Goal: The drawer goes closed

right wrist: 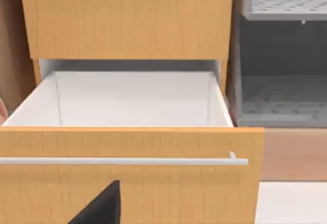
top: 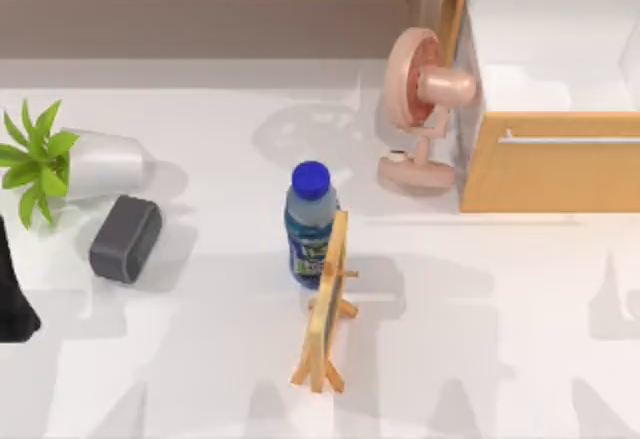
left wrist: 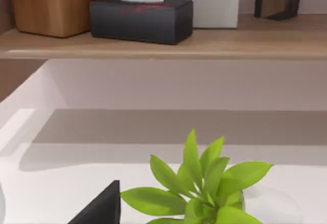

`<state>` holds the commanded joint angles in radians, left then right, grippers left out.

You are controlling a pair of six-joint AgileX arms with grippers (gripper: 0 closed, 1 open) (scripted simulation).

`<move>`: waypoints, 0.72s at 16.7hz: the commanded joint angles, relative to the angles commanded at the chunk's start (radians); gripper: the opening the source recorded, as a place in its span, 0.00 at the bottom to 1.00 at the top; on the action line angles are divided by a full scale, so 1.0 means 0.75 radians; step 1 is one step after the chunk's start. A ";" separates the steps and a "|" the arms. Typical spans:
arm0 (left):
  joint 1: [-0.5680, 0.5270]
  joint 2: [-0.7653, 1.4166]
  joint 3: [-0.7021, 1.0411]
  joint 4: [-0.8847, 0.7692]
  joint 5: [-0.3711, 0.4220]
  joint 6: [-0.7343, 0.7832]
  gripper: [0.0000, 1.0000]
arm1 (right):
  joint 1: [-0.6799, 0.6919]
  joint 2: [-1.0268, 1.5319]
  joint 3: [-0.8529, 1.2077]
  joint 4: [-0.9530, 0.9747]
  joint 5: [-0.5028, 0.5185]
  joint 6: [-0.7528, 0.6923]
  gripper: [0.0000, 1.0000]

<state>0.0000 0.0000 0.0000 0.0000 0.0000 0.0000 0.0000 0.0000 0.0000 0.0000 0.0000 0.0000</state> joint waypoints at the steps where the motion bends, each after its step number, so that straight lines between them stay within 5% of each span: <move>1: 0.000 0.000 0.000 0.000 0.000 0.000 1.00 | 0.000 0.000 0.000 0.000 0.000 0.000 1.00; 6: 0.000 0.000 0.000 0.000 0.000 0.000 1.00 | -0.079 0.146 0.095 0.117 -0.079 0.002 1.00; 12: 0.000 0.000 0.000 0.000 0.000 0.000 1.00 | -0.344 0.739 0.361 0.454 -0.327 0.010 1.00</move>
<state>0.0000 0.0000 0.0000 0.0000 0.0000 0.0000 -0.2582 0.5543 0.2710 0.3406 -0.2454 0.0076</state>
